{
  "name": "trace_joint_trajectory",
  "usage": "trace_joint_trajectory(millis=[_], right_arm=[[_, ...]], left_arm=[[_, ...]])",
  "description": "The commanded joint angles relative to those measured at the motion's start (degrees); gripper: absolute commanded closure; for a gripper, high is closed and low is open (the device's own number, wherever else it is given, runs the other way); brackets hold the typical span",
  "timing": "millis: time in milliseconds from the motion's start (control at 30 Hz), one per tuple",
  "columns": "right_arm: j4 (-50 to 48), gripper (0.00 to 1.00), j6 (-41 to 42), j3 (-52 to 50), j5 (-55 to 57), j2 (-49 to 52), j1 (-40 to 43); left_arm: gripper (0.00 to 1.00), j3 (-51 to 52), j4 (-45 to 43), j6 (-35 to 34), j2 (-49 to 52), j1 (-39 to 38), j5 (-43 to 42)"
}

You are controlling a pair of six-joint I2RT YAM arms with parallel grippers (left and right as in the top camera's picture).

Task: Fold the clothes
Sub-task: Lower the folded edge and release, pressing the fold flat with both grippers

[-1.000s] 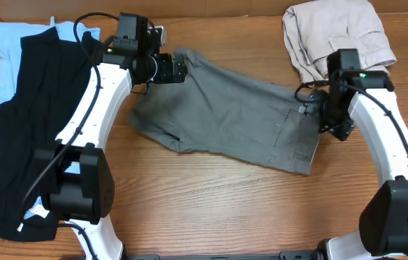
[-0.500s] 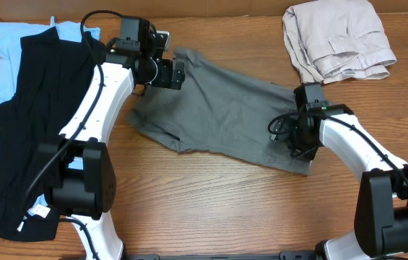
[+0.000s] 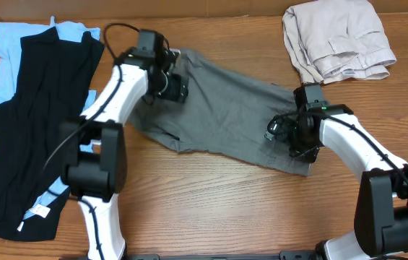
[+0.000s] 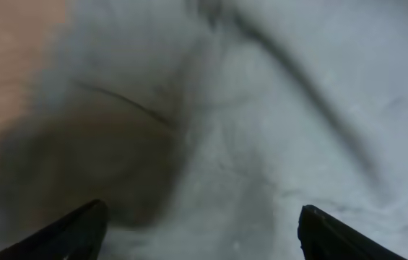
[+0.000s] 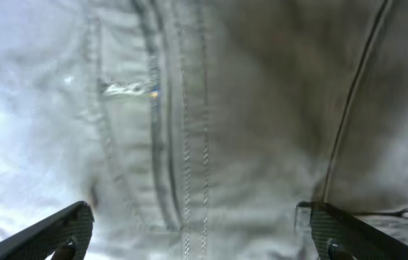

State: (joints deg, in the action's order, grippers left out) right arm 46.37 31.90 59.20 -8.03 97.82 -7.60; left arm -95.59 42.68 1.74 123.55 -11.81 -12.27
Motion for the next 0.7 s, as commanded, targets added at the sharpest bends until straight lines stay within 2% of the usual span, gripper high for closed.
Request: trace_joint_trajectory(millis=[0, 67, 133, 167, 200, 367, 500, 667], right_arm=[[2.49, 0.0, -0.92, 5.92, -0.98, -2.4, 0.04], [5.01, 0.0, -1.49, 8.22, -0.66, -3.04, 0.04], [7.48, 0.0, -3.21, 10.34, -0.48, -3.39, 0.04], [8.87, 0.0, -3.98, 11.47, -0.24, -3.45, 0.04], [10.01, 0.0, -4.11, 12.35, 0.5, -3.45, 0.04], [12.63, 0.0, -4.35, 14.62, 3.5, -3.48, 0.07], [12.7, 0.0, -4.35, 14.71, 3.52, -3.48, 0.26], [12.74, 0.0, -4.33, 14.71, 4.09, -3.48, 0.26]], left_arm=[[0.19, 0.42, 0.59, 2.36, 2.58, -1.31, 0.63], [0.27, 0.42, 0.52, 2.6, 3.41, -1.51, 1.16], [0.43, 0.42, 0.15, 2.6, 4.02, -1.55, 2.01], [0.57, 0.42, -0.04, 2.6, 4.33, -1.57, 2.43], [0.65, 0.42, -0.28, 2.6, 4.74, -1.62, 2.82], [0.94, 0.42, -0.94, 2.58, 7.02, -1.62, 2.84], [0.96, 0.42, -0.59, 1.05, 8.92, -1.66, 3.91], [0.96, 0.42, 4.42, -11.06, 9.86, -0.87, 13.09]])
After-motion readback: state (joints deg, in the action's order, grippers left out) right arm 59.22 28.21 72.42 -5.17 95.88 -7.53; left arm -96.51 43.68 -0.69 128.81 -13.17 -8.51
